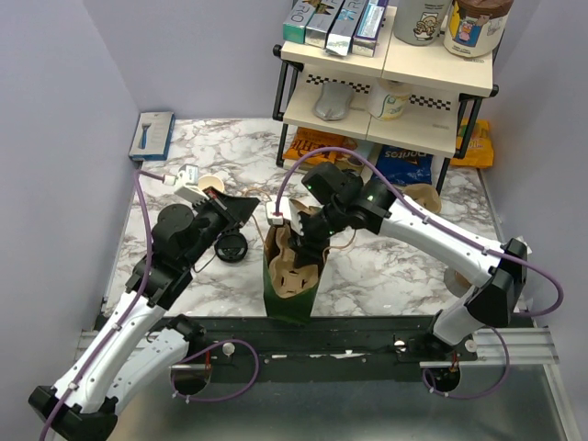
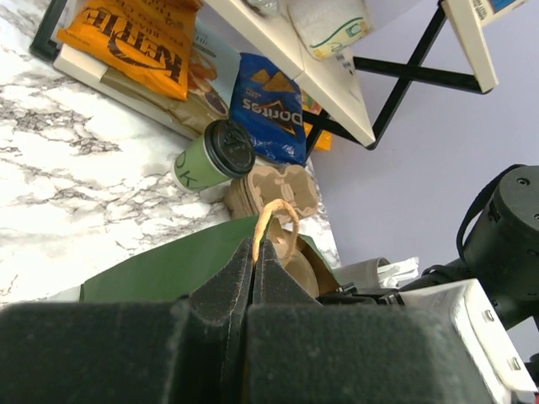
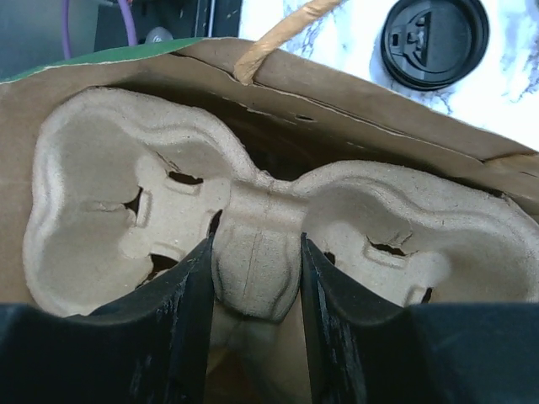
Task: Pack the takeout coffee
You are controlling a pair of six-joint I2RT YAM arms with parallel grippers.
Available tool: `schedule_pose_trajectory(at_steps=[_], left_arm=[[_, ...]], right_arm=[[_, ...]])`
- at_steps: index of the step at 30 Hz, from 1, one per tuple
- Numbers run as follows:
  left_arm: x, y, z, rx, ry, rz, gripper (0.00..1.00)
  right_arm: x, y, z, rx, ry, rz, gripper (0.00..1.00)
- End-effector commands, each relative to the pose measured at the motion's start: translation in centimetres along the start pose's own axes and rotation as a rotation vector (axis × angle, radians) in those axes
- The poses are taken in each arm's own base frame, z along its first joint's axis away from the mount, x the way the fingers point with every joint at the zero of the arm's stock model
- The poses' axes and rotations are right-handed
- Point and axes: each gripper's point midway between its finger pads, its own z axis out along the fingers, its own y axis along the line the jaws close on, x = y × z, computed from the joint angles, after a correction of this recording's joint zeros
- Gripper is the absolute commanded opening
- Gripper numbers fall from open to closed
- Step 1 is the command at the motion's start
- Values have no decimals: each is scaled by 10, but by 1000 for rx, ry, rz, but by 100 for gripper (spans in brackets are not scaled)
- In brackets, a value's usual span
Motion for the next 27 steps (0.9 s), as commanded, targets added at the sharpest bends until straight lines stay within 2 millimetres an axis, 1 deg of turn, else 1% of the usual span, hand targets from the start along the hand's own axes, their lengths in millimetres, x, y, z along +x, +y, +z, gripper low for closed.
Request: schedule_pose_trajectory(at_steps=[1,4,5,6,7,8,9,10,11,13,14,15,16,17,18,19,20,21,22,23,24,25,26,27], left_arm=[[-6,5,6,-16,-39,2,0],[-9,9,5,-41,-51,29,0],[-10,6,4,-32,-49,48,0],[-11,1,2,-14,-43,75,0],[-6,-7,-1,37,-2,157,5],[-8,-21,-6,91,11,197,40],[-7,-31,-11,141,31,235,61],[-1,-43,-16,207,66,264,73],[-6,-51,-20,237,59,309,85],[-8,-55,-19,246,63,334,96],[-10,-61,-21,259,75,377,99],[-9,-61,-19,258,95,397,99],[-4,-57,-10,245,132,422,99],[-5,-60,-7,247,144,436,99],[-4,-58,-3,245,154,459,99],[-1,-51,10,216,179,459,99],[-4,-56,14,218,177,458,99],[-1,-57,17,233,198,487,99],[5,-55,26,245,236,500,99],[3,-62,30,277,235,513,99],[11,-69,29,332,274,521,99],[18,-64,39,338,315,541,99],[16,-65,40,325,337,541,99],[18,-60,44,309,368,543,99]], right_arm=[[34,37,8,-197,100,-29,31],[31,38,6,-199,75,-68,31],[31,39,4,-190,75,-84,31],[35,38,3,-187,86,-100,31],[40,38,1,-178,108,-103,30],[41,37,-1,-172,110,-111,30],[43,37,0,-171,116,-124,30],[45,36,-2,-166,125,-133,30],[45,37,-3,-168,128,-146,30],[42,34,-6,-154,131,-174,30],[41,33,-8,-151,131,-175,30],[39,32,-9,-150,128,-183,29],[36,30,-11,-137,125,-190,29],[35,29,-11,-133,125,-197,29],[32,29,-12,-127,118,-204,29],[31,28,-14,-124,114,-211,29],[29,28,-15,-122,111,-217,29],[29,29,-16,-126,109,-229,29],[28,31,-17,-132,108,-233,29],[28,33,-17,-137,103,-241,29],[28,33,-18,-141,98,-255,29],[27,35,-18,-149,90,-262,29],[27,36,-19,-150,88,-267,29],[27,36,-20,-154,86,-275,29]])
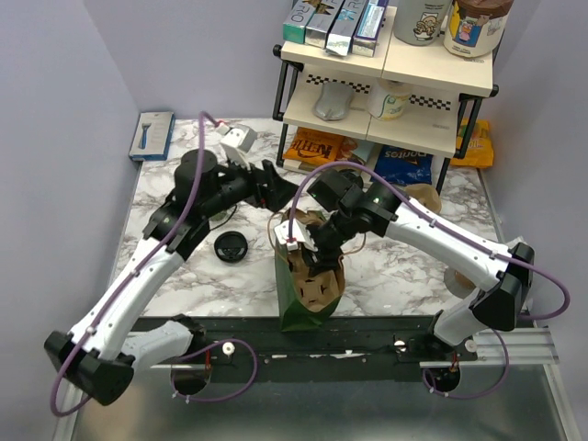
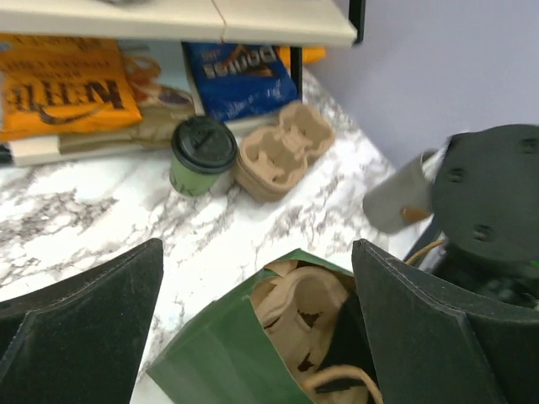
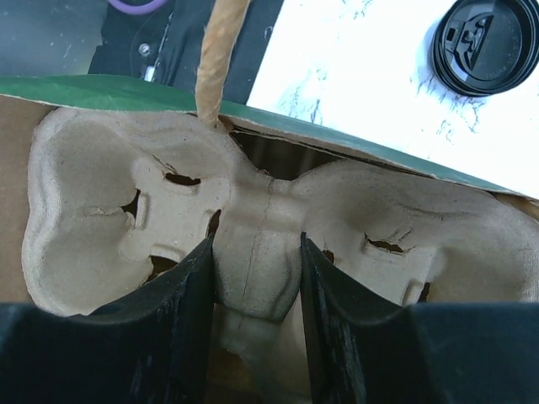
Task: Pack the takeout coffee
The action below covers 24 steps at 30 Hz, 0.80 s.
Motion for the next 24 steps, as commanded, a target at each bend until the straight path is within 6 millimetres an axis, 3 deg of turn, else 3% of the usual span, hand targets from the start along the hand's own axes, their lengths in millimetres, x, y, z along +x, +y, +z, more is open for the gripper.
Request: schedule_pose_trajectory(at_steps=[1,4,6,11,15,21,22,24], left_arm=[[23,-2,16,110,186,81,99],[38,-1,18,167,257,57,95],[42,-8,20,255,248,70,86],[59,-3,19,276,269,49,83],[72,5,22,251,300,-9,65],[76,25,19,134,309,8,65],[76,19,18,168,308,15,65],[71,16,19,189,296,28,54]], right_arm=[[1,20,-7,-56,10,-25,29],[4,20,-7,-53,17,-29,29],[2,20,-7,-54,13,-32,29],[7,18,-7,-45,33,-34,29],[5,19,-7,-53,26,-35,29],[5,18,-7,-53,31,-32,29],[5,18,-7,-53,29,-33,29],[6,17,-6,-52,34,-27,29]])
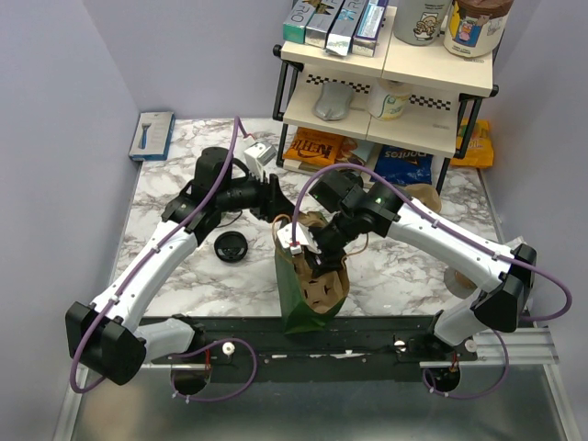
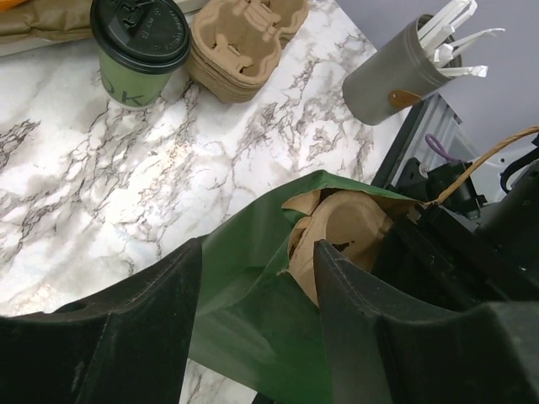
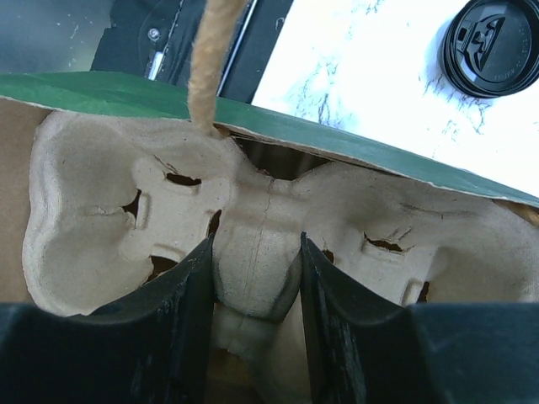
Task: Pack the takeout coffee
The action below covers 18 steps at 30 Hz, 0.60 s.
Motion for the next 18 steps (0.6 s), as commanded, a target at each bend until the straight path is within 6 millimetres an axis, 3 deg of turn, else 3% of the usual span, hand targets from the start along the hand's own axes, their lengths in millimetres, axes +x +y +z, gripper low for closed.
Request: schedule_pose_trajectory(at_steps=[1,8,11,14,18], left_arm=[[-10,-4,-6,7,-29,58,49],[-8,-11,-5,57,-22,94,23],[-10,-14,-7,70,-43,117,3],[-19,-24,-11,101,-86,143,0],[-34,-13,-12,0,-170,136,0]], right_arm=[[3,10,-2,-29,21,15,29],[2,8,-5,-9,25,15,29],[0,7,-6,-2,20,20,29],[-1,9,-6,-10,17,31,29],[-2,14,-6,-32,10,42,29]])
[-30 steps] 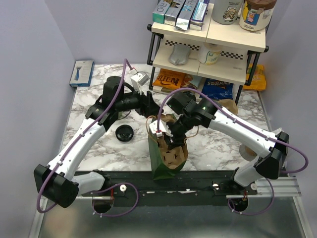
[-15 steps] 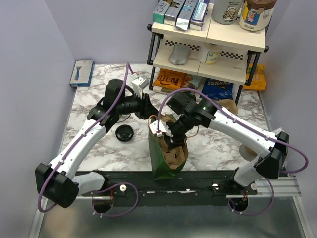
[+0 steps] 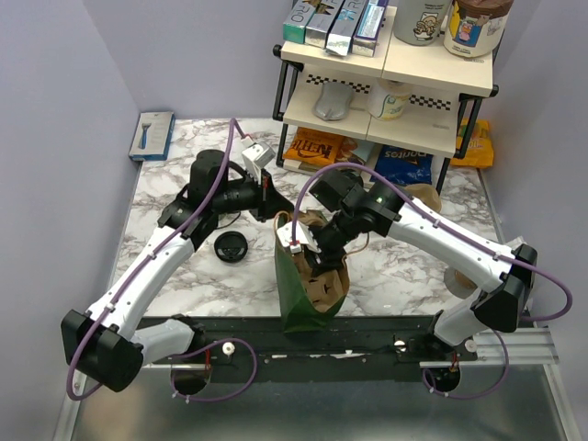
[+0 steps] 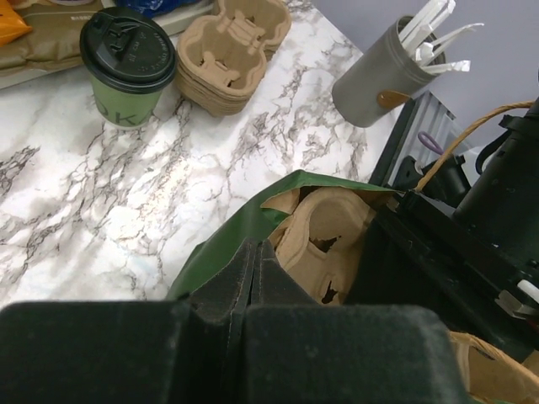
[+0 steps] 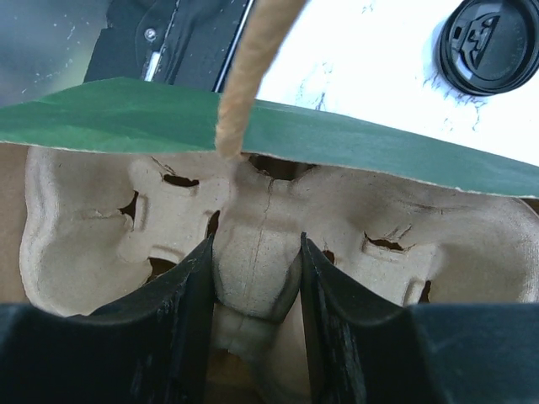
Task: Pack the takeout coffee
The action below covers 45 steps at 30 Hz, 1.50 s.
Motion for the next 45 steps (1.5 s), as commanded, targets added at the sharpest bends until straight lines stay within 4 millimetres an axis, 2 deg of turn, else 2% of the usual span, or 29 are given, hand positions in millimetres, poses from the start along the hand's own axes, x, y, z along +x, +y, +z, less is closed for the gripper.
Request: schedule_pose_trajectory(at_steps=[1,4,7,8,11,16,23,31,32,35,39,45], left_arm=[[-36,1,-11,-89,-183,87,0],[-44,6,-17,-149,-272,78,0],[-41,12,-19,-237,-277,79,0],[-40,22,-21,-301,-283,81,0],[-36,18,-20,-331,-283,109,0],[-26,10,-11,-309,-256,114,0],[-35,-2,-15,-264,-332,113,0],[-21,5,-16,-283,-332,91,0],[-26,3,-17,-276,-356,96,0],[-25,2,-17,-274,-357,97,0],[-25,7,-20,-304,-358,87,0],[-22,8,-20,-306,-359,83,0]], right_arm=[[0,17,-5,-51,11,31,29],[-2,20,-4,-74,7,51,29],[-3,21,-3,-95,8,70,26],[-4,20,-3,-94,8,65,26],[-8,17,-6,-66,-4,45,26],[-13,15,-17,-14,-25,-28,25],[-5,10,0,-65,21,112,25],[-8,2,10,-55,-33,231,25],[-7,2,11,-51,-28,237,25],[-4,-2,12,-28,-16,256,27],[-1,-4,12,0,-22,252,29],[-7,-14,8,91,-83,149,31]])
